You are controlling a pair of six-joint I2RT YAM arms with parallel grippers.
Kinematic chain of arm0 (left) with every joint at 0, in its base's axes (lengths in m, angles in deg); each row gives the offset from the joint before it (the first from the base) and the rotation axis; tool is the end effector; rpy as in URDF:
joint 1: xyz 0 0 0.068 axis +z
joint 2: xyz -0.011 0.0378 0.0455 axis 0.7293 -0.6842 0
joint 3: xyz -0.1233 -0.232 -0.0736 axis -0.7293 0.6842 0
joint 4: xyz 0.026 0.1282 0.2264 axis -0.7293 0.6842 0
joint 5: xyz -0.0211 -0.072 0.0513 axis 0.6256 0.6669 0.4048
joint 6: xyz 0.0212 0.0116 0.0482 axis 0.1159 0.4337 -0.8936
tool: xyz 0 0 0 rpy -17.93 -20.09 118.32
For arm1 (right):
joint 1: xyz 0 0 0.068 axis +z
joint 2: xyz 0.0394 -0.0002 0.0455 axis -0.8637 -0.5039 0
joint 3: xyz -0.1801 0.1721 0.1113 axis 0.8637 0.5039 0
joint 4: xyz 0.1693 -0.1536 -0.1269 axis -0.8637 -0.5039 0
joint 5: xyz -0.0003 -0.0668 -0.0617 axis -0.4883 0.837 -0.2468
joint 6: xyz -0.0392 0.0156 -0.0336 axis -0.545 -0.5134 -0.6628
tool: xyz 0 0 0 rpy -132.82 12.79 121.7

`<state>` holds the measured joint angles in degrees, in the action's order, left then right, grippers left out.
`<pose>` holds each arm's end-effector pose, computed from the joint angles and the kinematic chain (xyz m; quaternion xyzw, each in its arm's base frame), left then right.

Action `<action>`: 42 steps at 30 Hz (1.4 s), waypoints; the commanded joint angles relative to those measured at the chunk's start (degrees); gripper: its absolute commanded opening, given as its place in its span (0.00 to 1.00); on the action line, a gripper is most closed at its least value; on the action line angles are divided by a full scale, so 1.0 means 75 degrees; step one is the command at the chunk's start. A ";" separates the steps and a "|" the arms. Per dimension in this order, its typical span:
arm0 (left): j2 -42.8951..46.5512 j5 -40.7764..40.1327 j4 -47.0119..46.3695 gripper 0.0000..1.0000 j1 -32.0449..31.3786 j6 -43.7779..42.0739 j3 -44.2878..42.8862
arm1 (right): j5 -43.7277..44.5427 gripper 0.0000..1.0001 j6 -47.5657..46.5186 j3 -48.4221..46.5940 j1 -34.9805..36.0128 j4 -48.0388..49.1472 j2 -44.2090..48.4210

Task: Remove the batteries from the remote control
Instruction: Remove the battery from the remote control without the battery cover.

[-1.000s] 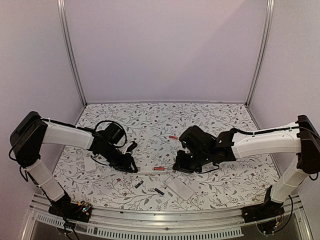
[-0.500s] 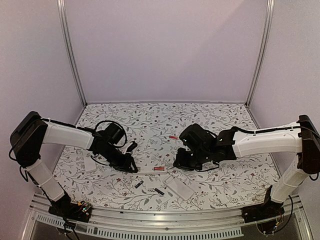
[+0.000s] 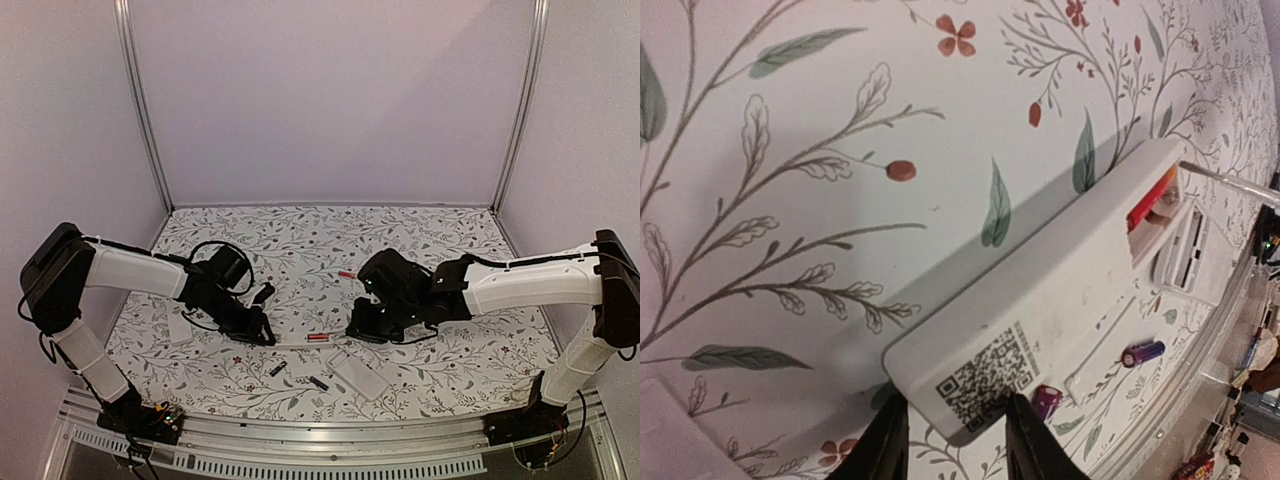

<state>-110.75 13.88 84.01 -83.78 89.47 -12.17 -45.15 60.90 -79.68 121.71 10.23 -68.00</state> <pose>0.2197 -0.1849 0.1341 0.1513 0.9463 -0.2826 0.0429 0.1595 0.2974 0.2086 -0.0213 0.9502 0.2632 0.1656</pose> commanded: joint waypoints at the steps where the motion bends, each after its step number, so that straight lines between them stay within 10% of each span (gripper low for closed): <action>1: -0.0141 0.0060 -0.0137 0.33 0.0003 -0.0107 -0.0178 | -0.0130 0.00 -0.0078 -0.0153 0.0013 -0.0096 -0.0157; 42: -0.0252 0.0076 -0.0131 0.32 -0.0007 -0.0093 -0.0178 | -0.2372 0.00 0.1363 0.1626 -0.0242 0.3757 0.0623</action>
<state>-111.36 14.27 84.62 -83.78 89.38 -12.39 -55.45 71.52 -67.59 119.09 27.85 -64.56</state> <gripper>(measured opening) 0.323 0.087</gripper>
